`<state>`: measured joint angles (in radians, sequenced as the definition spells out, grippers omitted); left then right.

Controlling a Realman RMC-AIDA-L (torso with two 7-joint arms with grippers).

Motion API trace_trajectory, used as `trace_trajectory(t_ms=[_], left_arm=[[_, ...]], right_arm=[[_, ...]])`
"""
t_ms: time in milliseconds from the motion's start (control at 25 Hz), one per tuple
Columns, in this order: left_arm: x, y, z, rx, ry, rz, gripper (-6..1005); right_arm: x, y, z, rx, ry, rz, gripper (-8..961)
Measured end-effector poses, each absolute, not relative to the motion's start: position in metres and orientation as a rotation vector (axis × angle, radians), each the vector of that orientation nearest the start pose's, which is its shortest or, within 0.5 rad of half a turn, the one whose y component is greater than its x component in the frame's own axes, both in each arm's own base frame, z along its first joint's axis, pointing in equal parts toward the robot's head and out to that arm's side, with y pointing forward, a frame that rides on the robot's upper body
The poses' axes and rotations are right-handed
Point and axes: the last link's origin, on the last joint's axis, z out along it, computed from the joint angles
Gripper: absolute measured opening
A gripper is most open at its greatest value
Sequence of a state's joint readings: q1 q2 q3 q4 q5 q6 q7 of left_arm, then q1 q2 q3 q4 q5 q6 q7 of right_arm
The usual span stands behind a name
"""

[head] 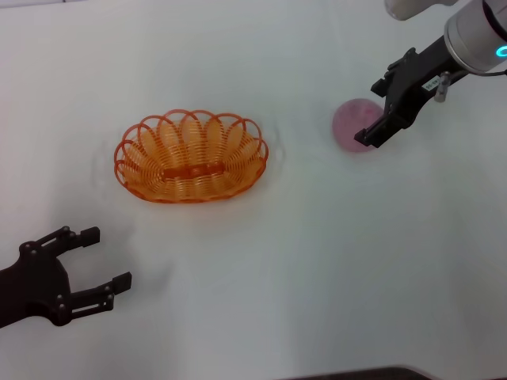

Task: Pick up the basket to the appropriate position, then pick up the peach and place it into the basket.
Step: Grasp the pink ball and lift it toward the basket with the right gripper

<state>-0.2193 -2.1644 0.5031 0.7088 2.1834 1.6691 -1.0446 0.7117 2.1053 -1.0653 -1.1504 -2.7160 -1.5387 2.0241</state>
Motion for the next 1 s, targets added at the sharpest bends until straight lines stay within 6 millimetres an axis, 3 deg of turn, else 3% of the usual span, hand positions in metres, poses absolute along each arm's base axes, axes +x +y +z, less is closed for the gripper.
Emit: trace_trajectory(t_ms=[1000], left_arm=[[-0.342,0.214,-0.018,-2.654,-0.639,-0.592,888]], right_arm=[[0.229,0.393,-0.002,-2.656,0.583,-0.580,852]])
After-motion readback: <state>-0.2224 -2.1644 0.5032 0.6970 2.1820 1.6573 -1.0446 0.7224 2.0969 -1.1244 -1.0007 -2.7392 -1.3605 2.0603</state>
